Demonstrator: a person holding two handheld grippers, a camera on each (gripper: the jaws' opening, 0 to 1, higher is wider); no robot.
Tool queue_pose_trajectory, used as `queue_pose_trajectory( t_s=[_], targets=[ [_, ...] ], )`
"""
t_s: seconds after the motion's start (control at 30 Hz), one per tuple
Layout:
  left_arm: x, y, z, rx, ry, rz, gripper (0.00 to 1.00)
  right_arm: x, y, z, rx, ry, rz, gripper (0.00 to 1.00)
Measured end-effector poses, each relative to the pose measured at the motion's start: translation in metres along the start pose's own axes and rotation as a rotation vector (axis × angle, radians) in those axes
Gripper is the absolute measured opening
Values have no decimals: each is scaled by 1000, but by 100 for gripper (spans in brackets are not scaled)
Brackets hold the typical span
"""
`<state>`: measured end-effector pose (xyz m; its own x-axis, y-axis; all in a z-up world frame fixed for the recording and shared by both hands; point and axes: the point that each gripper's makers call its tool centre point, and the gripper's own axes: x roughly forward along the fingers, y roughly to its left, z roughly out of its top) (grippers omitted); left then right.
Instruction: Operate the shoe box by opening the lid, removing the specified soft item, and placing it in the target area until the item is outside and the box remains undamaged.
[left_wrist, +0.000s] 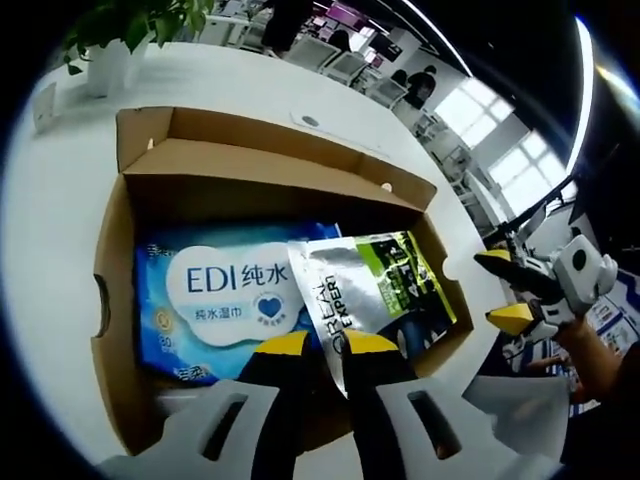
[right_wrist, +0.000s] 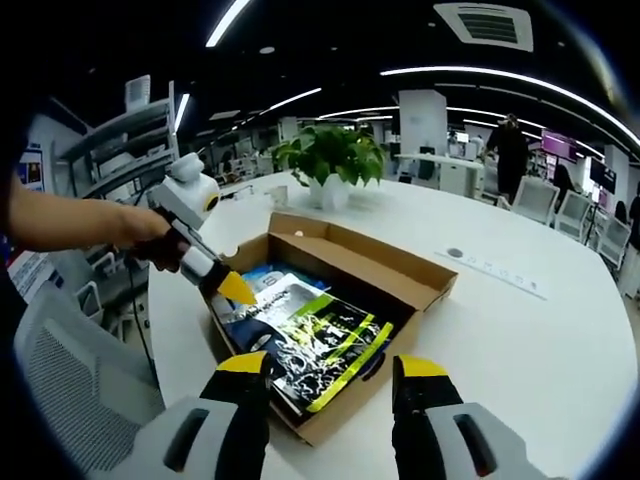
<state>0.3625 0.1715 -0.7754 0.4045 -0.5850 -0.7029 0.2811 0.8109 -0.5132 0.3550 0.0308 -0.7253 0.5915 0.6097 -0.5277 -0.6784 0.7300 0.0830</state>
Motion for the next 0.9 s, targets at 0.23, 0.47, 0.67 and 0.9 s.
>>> queue_pose_trajectory(
  t_s=[0.23, 0.47, 0.67, 0.9],
  targets=[
    [6, -5, -3, 24, 25, -29, 9, 0, -1, 0, 5, 0, 0, 47],
    [5, -5, -1, 59, 21, -28, 3, 1, -2, -2, 7, 3, 3, 46],
    [2, -7, 0, 52, 3, -33, 0, 4, 2, -3, 8, 11, 13, 45],
    [-2, -4, 1, 63, -9, -25, 0, 8, 5, -2, 16, 22, 24, 43]
  ],
)
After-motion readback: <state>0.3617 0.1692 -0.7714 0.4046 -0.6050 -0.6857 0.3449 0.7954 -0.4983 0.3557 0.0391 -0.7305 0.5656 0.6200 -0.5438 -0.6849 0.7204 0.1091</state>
